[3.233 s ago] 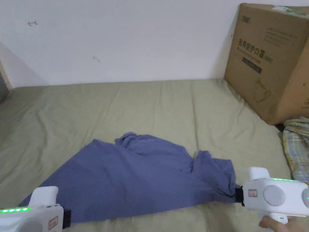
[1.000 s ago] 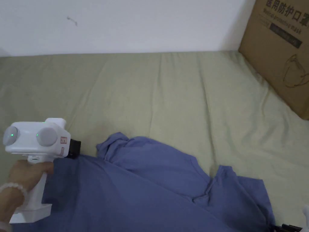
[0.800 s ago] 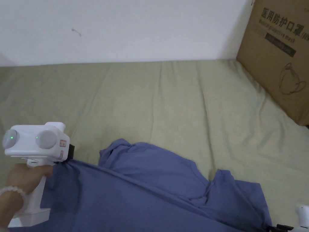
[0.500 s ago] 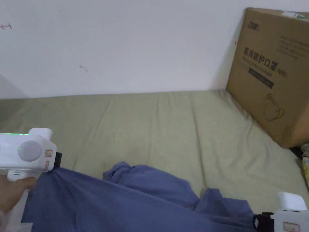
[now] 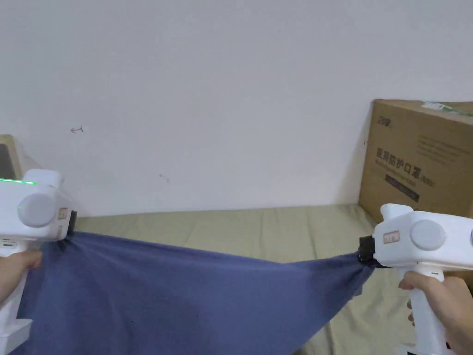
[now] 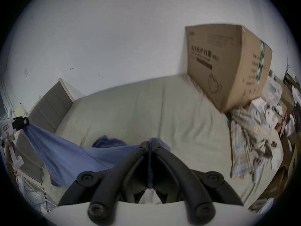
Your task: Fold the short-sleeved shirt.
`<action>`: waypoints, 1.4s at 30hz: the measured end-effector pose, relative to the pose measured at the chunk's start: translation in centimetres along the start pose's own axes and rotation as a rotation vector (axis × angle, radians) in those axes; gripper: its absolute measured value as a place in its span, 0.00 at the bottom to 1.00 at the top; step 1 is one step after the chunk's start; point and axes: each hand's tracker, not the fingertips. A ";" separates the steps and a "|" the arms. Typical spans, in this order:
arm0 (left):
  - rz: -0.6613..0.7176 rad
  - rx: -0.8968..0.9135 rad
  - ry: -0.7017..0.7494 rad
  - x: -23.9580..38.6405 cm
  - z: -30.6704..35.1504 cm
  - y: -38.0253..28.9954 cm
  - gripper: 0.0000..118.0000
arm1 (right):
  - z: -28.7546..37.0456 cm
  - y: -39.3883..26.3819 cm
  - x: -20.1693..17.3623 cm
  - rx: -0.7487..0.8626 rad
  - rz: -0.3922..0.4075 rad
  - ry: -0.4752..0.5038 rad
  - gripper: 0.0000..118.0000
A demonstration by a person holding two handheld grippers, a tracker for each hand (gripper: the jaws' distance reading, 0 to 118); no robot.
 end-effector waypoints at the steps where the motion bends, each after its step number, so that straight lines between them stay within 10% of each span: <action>1: 0.001 0.013 0.018 -0.3 0.2 0.8 0.02 | 0.1 1.6 -0.5 0.011 -0.004 0.007 0.03; 24: 0.107 0.369 0.157 -2.1 -1.5 26.1 0.02 | 7.5 32.7 -9.6 0.444 0.053 -0.117 0.03; 30: 0.072 0.513 0.180 -0.6 -2.3 25.0 0.02 | 6.9 31.2 -8.8 0.474 0.058 -0.135 0.03; 42: -0.093 0.025 0.094 7.3 -23.3 4.5 0.02 | -16.7 14.9 -4.2 -0.024 0.123 -0.151 0.03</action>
